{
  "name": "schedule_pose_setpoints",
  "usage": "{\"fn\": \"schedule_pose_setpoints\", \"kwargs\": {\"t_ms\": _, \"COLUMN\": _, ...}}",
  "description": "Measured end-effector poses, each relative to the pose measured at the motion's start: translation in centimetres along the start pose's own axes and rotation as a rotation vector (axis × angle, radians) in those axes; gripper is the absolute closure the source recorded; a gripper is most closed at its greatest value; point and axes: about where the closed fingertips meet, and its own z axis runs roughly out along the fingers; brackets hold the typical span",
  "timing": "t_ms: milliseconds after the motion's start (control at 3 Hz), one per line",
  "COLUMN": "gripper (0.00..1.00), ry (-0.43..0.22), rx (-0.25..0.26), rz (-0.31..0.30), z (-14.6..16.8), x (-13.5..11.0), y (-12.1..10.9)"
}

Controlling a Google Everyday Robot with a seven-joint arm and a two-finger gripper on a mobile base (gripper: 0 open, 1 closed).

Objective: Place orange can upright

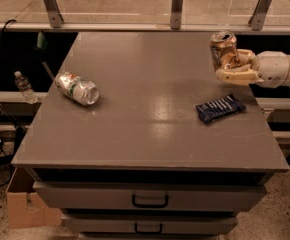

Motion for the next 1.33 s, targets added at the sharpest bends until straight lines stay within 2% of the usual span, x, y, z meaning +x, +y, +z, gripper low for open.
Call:
{"fn": "schedule_pose_setpoints", "kwargs": {"t_ms": 667, "gripper": 1.00, "ry": -0.021, "rx": -0.002, "rz": 0.028, "z": -1.4, "x": 3.0, "y": 0.9}}
{"fn": "schedule_pose_setpoints", "kwargs": {"t_ms": 1000, "gripper": 0.84, "ry": -0.003, "rx": -0.003, "rz": 0.028, "z": -2.4, "x": 3.9, "y": 0.9}}
{"fn": "schedule_pose_setpoints", "kwargs": {"t_ms": 1333, "gripper": 0.61, "ry": 0.017, "rx": -0.001, "rz": 0.029, "z": -3.6, "x": 4.7, "y": 0.9}}
